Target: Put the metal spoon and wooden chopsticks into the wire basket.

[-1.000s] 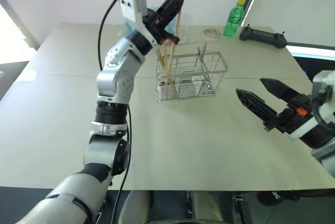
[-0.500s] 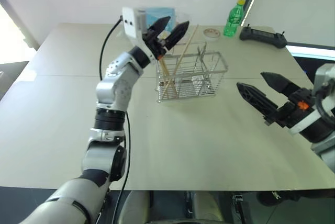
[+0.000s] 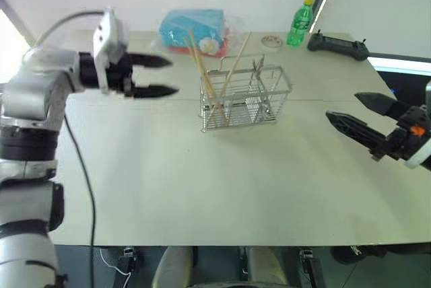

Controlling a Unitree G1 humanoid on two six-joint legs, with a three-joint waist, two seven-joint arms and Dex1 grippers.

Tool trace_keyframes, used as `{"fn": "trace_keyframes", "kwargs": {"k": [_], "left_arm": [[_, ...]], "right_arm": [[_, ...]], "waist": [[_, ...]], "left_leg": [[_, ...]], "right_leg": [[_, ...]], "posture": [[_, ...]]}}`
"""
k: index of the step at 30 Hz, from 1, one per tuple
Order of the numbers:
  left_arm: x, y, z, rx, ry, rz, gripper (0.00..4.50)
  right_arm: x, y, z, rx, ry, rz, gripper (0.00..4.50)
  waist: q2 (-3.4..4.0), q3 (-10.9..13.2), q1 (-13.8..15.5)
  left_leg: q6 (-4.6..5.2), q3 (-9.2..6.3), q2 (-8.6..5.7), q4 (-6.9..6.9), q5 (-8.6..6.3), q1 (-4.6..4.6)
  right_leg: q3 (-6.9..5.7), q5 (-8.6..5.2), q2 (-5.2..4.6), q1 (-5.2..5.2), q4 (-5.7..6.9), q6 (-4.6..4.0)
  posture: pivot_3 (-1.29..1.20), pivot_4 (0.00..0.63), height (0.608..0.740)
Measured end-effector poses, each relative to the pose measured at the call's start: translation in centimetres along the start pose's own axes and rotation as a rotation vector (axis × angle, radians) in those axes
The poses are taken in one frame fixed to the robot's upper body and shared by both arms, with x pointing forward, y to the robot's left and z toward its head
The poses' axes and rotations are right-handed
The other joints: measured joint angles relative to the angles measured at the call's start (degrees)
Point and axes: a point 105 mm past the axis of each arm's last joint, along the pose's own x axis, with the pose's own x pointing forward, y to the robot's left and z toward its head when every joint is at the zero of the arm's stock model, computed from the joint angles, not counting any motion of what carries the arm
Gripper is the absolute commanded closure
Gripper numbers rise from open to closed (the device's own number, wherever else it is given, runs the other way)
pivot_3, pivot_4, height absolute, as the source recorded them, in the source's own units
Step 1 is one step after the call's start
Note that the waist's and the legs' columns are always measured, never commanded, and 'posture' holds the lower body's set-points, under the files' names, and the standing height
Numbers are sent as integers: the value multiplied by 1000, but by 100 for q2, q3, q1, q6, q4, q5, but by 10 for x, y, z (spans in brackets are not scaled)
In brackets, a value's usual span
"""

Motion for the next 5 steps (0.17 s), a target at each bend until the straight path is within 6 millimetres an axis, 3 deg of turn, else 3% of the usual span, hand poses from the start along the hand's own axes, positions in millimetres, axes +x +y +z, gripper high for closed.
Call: {"fn": "trace_keyframes", "kwargs": {"k": [5], "left_arm": [[-14,-5,-17,26,116,-25,917]], "right_arm": [[1,-9,0,-14,0,2,0]], "waist": [[5,0,-32]], "left_leg": [[-1,37,37,-2,-1,-2]], "right_leg": [[-2,5,-4,2,-29,-7]], "posture": [[0,150,720]]}}
